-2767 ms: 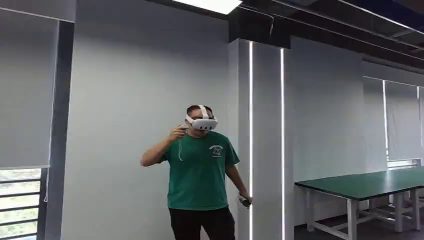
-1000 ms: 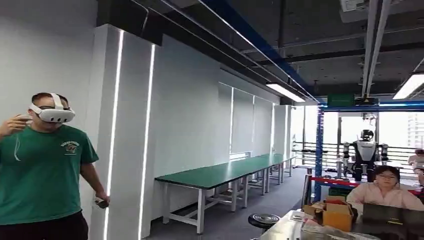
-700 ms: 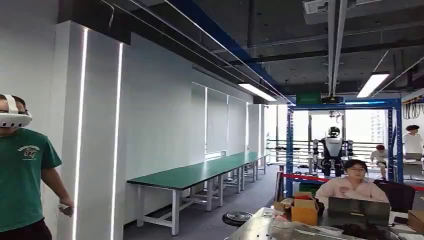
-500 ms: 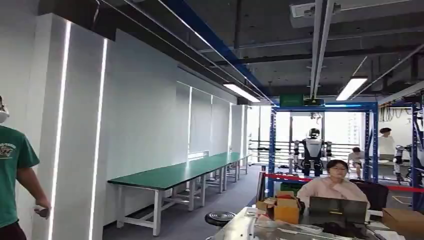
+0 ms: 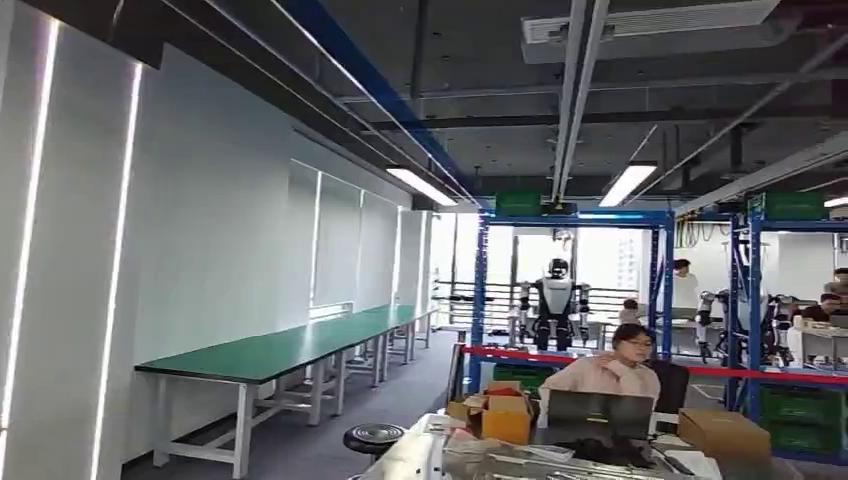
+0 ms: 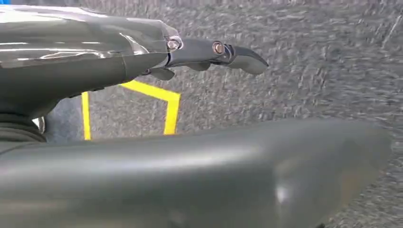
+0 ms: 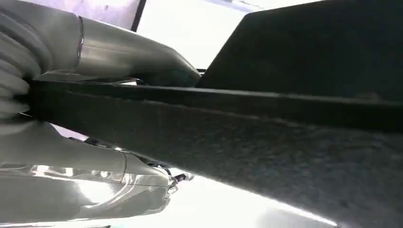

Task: Take the parts from the cabinet and place them on the table.

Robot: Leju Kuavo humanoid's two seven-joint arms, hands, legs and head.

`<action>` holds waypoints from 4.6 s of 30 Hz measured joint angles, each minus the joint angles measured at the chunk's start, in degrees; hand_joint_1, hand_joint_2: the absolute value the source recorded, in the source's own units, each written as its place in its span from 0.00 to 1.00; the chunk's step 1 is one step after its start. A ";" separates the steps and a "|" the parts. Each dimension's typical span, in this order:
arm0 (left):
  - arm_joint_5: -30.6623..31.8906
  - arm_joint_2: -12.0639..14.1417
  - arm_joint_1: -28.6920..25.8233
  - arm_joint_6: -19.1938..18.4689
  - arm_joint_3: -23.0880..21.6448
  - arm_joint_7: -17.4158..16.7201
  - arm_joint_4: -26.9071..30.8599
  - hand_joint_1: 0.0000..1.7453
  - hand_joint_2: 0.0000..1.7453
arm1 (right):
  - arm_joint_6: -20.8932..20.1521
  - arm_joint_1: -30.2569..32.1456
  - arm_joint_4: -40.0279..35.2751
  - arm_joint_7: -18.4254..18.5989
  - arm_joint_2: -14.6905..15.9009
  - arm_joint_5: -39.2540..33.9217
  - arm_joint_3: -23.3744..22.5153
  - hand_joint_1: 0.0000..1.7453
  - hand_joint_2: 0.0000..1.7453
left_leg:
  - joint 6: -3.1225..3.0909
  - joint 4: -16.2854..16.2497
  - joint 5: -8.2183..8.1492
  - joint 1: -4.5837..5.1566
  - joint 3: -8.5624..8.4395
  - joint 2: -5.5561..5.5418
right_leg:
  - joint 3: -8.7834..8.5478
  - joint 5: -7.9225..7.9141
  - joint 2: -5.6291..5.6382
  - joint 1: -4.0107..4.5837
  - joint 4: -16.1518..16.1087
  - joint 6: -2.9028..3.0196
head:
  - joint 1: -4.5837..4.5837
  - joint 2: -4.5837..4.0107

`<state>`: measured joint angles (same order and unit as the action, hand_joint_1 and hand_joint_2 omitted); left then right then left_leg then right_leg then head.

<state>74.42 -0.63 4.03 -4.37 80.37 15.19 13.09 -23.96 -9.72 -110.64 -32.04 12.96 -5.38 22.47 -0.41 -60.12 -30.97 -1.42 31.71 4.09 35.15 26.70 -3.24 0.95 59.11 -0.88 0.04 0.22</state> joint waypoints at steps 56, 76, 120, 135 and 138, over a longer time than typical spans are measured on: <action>-1.09 -0.50 0.45 -0.02 0.13 -1.05 0.00 0.00 0.00 | -1.03 -0.82 0.11 0.22 1.18 1.20 0.28 1.00 1.00 | -0.96 -0.14 2.14 -0.34 2.21 -3.96 | 6.75 6.66 3.52 -1.72 15.50 -2.06 | -0.11 -0.02; -1.03 -0.46 0.31 -0.26 0.11 -0.65 0.00 0.00 0.00 | -0.74 -0.75 -0.09 -0.17 1.57 1.20 0.09 1.00 1.00 | 0.08 0.17 2.77 0.44 2.63 -3.99 | -2.00 1.79 4.46 -0.26 -0.31 0.92 | -0.11 -0.02; -0.66 -0.48 -0.03 -0.50 0.11 0.04 0.00 0.00 0.00 | -2.23 1.06 -0.76 -1.07 4.77 0.59 -2.71 1.00 1.00 | -0.61 1.85 -3.15 -0.37 -5.92 -4.19 | 4.22 -2.09 3.22 -1.56 2.27 -1.81 | -0.09 -0.02; -0.59 -0.55 0.00 -0.44 0.09 0.13 0.00 0.00 0.00 | -2.12 0.88 -1.14 -0.50 4.81 2.47 -2.43 1.00 1.00 | 0.10 -4.09 -1.19 0.74 5.92 -3.97 | -6.63 4.58 3.46 -0.79 -1.04 1.82 | -0.13 -0.02; -0.57 -0.46 0.03 -0.37 0.09 0.04 0.00 0.00 0.00 | -2.12 0.79 -0.72 -0.28 4.81 2.73 -2.38 1.00 1.00 | -0.70 -1.54 5.13 1.49 6.38 -3.72 | -7.94 6.87 3.68 -0.44 -0.46 0.72 | -0.15 -0.02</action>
<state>73.85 -1.09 4.06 -4.74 80.46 15.23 13.09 -26.08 -8.94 -111.36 -32.33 17.77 -2.64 20.09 -1.11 -61.67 -25.83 0.07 38.09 0.36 27.22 33.57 0.44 0.50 58.65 -0.16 -0.11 0.20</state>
